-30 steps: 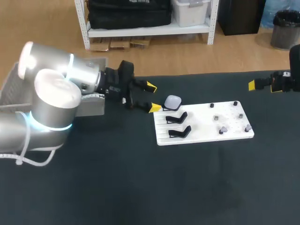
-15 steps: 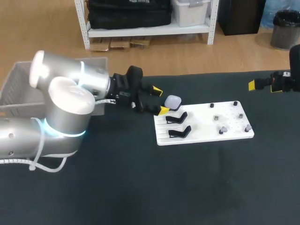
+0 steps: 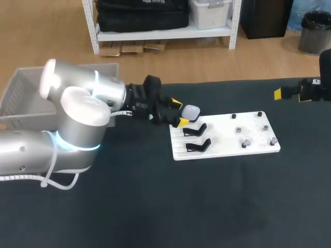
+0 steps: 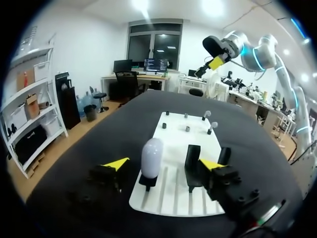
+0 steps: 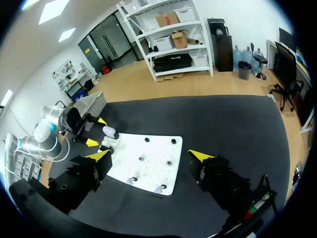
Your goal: Pick up each earbud case from the left stands, insert the matching earbuds, close the lid, and place the case in the box.
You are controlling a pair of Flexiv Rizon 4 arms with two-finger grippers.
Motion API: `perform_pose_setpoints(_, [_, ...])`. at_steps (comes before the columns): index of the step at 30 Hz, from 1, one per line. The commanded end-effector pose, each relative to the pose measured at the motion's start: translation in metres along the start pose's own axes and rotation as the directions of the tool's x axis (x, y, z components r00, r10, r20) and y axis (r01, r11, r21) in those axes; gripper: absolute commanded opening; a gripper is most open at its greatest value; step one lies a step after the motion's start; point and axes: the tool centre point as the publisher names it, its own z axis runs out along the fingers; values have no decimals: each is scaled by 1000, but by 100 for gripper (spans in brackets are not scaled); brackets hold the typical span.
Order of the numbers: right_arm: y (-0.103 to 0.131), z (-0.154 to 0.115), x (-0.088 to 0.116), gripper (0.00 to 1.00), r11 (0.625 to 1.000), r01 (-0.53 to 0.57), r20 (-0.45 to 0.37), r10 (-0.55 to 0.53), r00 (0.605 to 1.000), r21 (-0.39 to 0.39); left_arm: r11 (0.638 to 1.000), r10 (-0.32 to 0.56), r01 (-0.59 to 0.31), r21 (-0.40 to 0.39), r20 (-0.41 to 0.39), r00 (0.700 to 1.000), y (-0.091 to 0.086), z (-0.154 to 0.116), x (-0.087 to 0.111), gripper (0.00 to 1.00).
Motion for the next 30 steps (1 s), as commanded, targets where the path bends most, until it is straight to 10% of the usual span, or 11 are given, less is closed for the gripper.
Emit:
perform_pose_setpoints(1, [0,0,0,100,1000,0,-1,0,1000,0,1000,-1,1,8,5,1000,7,7,2,83])
perform_pose_setpoints(30, [0,0,0,100,1000,0,-1,0,1000,0,999,-12,11,48,17,1000,15,26,6,48])
